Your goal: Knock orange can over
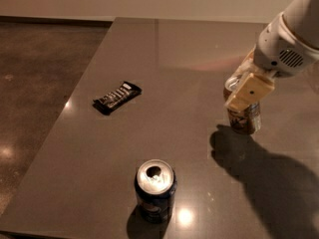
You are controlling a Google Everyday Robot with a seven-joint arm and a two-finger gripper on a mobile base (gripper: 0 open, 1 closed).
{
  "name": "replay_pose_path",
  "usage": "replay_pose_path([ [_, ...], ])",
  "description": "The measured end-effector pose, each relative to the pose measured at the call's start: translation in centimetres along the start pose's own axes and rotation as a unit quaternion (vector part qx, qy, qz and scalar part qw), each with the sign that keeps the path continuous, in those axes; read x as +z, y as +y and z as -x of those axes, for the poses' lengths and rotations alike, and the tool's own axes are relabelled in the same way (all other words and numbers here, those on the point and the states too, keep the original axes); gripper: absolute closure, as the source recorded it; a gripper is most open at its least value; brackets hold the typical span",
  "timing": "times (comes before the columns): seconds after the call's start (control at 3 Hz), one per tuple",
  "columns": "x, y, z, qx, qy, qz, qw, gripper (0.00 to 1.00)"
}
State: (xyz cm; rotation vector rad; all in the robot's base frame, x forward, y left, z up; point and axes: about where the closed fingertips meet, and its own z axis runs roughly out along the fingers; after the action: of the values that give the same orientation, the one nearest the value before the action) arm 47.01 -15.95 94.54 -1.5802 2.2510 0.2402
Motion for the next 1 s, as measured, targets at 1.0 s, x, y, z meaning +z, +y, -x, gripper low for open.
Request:
replay_pose_path([
  [1.0,3.5,3.7,-2.0,-0.09,0.19,0.057,0.976,0.77],
])
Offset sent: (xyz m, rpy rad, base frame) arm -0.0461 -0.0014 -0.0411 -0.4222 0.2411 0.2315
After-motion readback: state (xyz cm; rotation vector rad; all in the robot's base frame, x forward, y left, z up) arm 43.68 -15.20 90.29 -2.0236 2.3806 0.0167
